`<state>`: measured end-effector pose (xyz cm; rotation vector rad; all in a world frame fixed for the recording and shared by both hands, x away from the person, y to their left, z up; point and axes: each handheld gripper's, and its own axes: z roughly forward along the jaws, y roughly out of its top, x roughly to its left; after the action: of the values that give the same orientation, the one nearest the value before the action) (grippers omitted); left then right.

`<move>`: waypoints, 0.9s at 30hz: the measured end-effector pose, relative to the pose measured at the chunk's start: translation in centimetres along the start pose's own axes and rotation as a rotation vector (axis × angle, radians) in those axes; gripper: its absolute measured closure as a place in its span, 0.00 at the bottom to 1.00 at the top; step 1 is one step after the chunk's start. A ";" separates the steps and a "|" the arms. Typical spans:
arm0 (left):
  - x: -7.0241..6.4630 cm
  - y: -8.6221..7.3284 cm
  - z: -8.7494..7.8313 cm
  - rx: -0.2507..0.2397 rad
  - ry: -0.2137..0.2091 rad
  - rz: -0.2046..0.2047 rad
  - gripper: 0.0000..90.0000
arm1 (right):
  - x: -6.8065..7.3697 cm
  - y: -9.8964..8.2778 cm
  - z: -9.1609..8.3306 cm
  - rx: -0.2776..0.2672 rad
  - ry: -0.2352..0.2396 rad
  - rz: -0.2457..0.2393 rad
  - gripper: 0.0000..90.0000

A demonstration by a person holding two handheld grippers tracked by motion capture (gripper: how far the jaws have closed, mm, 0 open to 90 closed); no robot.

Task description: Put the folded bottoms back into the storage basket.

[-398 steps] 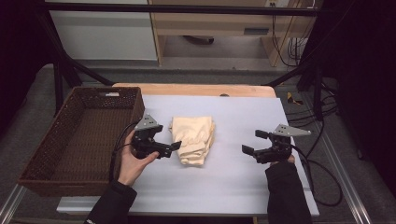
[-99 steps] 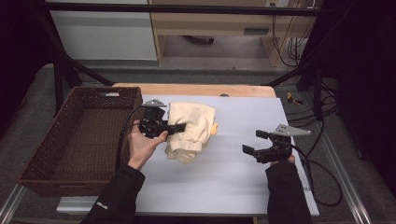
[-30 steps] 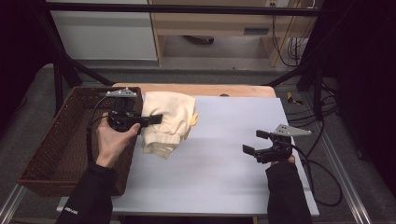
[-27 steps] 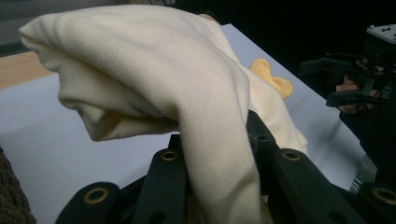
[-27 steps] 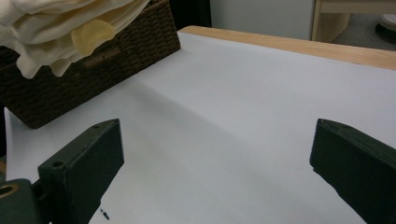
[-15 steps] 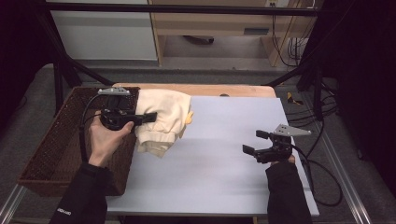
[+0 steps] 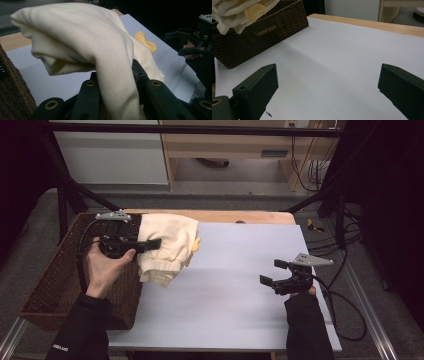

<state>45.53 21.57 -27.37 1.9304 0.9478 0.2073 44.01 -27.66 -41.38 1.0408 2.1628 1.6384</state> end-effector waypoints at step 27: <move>1.6 -0.1 -2.9 -0.013 0.045 -0.012 0.81 | 0.0 0.0 0.0 0.002 0.000 0.000 0.04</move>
<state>45.17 24.70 -26.20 1.9145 0.9854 0.2501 44.02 -27.64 -41.40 1.0419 2.1644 1.6369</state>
